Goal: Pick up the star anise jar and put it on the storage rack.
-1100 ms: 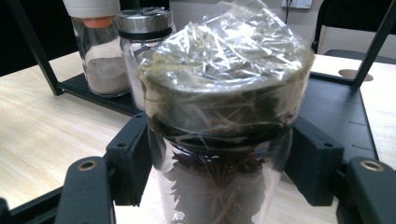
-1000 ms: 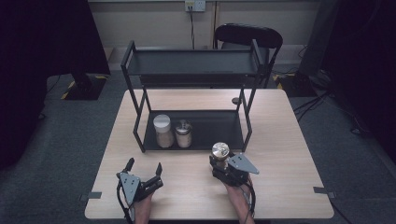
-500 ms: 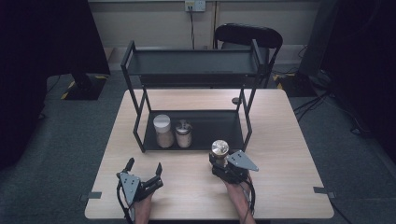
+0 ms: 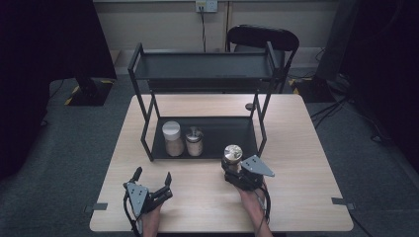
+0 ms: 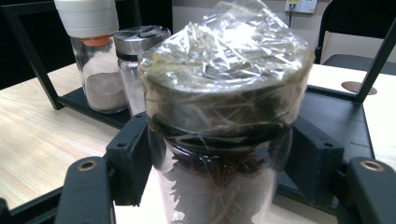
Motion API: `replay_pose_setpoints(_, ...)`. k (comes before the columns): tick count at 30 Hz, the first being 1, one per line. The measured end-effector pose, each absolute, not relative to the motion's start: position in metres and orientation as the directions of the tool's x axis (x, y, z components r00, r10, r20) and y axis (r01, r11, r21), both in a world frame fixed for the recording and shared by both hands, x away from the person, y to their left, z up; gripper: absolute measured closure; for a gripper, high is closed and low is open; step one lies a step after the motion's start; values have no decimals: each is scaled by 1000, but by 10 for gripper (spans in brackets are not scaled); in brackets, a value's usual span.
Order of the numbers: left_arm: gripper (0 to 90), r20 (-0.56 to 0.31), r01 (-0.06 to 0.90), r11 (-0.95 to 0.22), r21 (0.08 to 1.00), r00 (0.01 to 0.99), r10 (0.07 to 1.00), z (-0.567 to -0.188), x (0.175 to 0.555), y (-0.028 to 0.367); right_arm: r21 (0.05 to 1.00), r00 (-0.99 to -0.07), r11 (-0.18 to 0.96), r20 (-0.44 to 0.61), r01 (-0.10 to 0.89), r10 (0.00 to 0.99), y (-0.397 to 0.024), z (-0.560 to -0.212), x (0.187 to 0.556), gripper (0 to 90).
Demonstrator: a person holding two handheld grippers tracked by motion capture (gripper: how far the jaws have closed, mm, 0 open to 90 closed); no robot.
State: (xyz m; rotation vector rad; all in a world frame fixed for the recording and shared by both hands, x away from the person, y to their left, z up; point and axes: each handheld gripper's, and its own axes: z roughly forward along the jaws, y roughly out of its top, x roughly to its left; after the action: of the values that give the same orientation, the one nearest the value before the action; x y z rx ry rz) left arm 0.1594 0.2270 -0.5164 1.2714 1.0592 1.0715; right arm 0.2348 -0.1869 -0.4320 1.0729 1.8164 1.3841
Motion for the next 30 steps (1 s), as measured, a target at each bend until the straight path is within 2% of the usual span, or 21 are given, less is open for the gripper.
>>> replay_pose_setpoints(30,12,-8,-20,12,1000,189,982,-517,159,227,965,-490,120,9,232,872,-184,-422,250,314)
